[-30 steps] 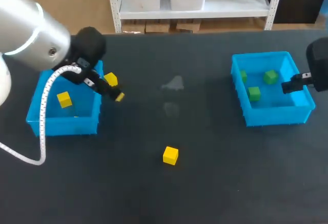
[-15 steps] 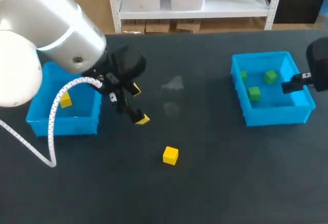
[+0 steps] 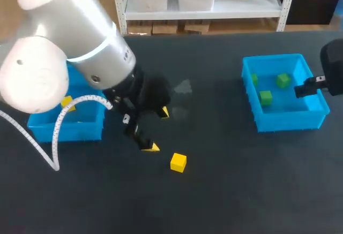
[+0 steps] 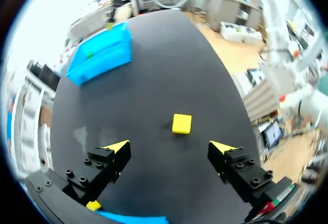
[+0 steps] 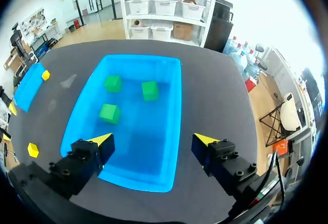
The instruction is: Put the green cubes in the right bin and the yellow cubes in the left bin.
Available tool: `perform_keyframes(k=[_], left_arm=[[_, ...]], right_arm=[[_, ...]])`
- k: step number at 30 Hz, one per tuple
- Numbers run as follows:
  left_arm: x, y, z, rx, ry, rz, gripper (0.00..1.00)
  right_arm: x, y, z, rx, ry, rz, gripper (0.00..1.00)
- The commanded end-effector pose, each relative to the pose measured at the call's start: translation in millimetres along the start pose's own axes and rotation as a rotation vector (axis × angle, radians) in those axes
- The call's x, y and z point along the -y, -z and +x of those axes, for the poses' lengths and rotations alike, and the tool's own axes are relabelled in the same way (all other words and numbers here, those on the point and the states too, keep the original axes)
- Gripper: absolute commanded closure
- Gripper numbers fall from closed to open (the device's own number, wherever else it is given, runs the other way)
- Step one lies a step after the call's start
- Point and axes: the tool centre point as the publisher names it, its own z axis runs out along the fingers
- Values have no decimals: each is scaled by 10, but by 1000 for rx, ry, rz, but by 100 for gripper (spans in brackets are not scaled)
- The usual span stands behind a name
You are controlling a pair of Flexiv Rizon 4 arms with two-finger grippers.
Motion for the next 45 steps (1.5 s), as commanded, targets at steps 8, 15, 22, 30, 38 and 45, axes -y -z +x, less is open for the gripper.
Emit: perform_keyframes(k=[8,15,22,30,38,45], left_arm=[[62,-377,-161,-73,-99,108,0],[115,-554,-125,-122,-108,154,0],[119,-680,-122,-154,-90,179,0],[51,-815,-127,-176,-90,176,0],[74,-941,-46,-221,-96,165,0],[97,-1015,-24,-248,-74,119,100]], right_arm=[[-3,-8,10,5,-1,2,0],[-3,-8,10,5,-1,2,0],[-3,-8,10,5,-1,2,0],[-3,-8,10,5,-1,2,0],[-3,-8,10,5,-1,2,0],[-3,-8,10,5,-1,2,0]])
